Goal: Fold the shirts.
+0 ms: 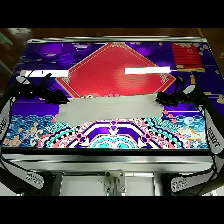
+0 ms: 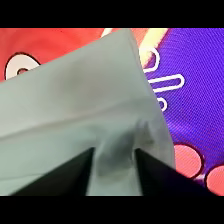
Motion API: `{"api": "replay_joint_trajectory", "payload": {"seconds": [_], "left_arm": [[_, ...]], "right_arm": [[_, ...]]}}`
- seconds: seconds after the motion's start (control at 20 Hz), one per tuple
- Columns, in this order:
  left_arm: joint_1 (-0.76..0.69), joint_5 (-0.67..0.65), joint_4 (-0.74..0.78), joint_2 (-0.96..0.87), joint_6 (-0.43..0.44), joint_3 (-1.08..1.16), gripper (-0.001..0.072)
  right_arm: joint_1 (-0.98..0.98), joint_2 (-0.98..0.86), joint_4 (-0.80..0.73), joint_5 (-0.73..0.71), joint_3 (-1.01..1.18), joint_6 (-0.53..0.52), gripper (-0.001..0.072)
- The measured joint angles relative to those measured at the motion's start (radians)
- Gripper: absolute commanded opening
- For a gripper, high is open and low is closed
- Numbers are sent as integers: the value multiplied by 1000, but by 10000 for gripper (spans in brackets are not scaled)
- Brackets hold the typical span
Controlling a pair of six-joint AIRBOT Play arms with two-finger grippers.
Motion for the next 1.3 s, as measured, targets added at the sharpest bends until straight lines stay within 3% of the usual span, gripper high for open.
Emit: {"api": "replay_joint_trajectory", "payload": {"seconds": [0.15,0.2,0.4,0.65,0.7,0.8,0.85,0.9,0.95,1.0,1.1,1.3], "left_arm": [[9,-68,3,-18,-9,25,610],[18,-95,10,-21,-16,35,610],[50,-176,11,-8,-53,61,609],[63,-209,-11,35,-63,72,609],[64,-209,-13,42,-63,73,608],[66,-212,-17,53,-63,74,592],[66,-212,-21,56,-63,75,588],[66,-213,-26,59,-63,75,472],[64,-213,-28,61,-63,75,270],[60,-213,-30,62,-63,75,149],[39,-212,-36,64,-63,74,54],[-84,-131,-81,65,-63,30,40]], "right_arm": [[-21,3,-8,27,21,-5,601],[-34,7,-10,39,26,-3,670],[-93,-12,14,93,36,47,670],[-118,-104,236,141,41,23,650],[-118,-120,285,143,41,6,507],[-119,-146,336,148,39,-10,98],[-121,-151,358,153,38,-15,67],[-121,-153,383,155,39,-27,66],[-121,-148,402,161,39,-41,66],[-121,-135,410,169,39,-62,66],[-121,-88,431,188,40,-94,66],[-122,72,444,280,40,-113,66]]}}
